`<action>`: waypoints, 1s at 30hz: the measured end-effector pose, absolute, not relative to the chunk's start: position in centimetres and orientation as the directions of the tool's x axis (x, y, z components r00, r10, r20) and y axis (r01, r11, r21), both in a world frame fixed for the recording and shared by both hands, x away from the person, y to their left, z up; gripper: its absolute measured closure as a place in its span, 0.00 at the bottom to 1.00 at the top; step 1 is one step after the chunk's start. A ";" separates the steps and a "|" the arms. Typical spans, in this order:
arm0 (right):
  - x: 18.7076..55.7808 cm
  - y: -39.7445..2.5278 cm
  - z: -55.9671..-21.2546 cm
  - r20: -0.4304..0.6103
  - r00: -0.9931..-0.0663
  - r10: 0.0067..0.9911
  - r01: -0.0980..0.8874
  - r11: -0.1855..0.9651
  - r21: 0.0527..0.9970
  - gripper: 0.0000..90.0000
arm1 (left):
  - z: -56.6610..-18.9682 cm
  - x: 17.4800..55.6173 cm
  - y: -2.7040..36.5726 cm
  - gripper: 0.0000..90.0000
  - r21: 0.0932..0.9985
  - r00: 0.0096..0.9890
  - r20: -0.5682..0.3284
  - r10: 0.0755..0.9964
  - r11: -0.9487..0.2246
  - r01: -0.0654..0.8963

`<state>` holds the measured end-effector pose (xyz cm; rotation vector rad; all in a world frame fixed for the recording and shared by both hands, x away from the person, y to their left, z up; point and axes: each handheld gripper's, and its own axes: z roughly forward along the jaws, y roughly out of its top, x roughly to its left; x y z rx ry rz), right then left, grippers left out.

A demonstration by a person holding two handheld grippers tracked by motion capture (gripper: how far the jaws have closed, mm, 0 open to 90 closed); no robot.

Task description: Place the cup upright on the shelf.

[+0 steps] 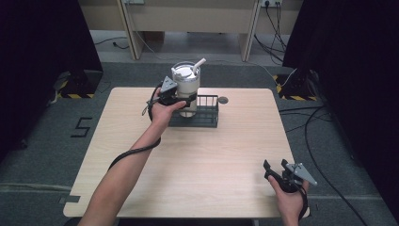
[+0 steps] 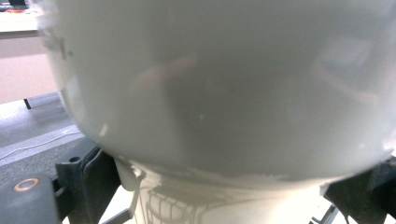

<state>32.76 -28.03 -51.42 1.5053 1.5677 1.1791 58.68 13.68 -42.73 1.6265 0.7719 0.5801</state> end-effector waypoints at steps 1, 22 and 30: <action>32.8 -28.0 -51.4 0.127 -0.123 0.984 0.394 -0.069 0.917 0.29 | -42.8 58.7 13.7 0.10 0.980 0.657 -0.043 0.753 -0.095 0.173; 32.7 -28.0 -51.4 0.124 -0.124 0.985 0.395 -0.066 0.916 0.29 | -43.7 58.3 13.8 0.10 0.985 0.644 -0.048 0.763 -0.073 0.159; 32.7 -28.0 -51.4 0.123 -0.125 0.984 0.396 -0.064 0.916 0.29 | -43.9 58.2 13.7 0.09 0.986 0.645 -0.058 0.762 -0.056 0.155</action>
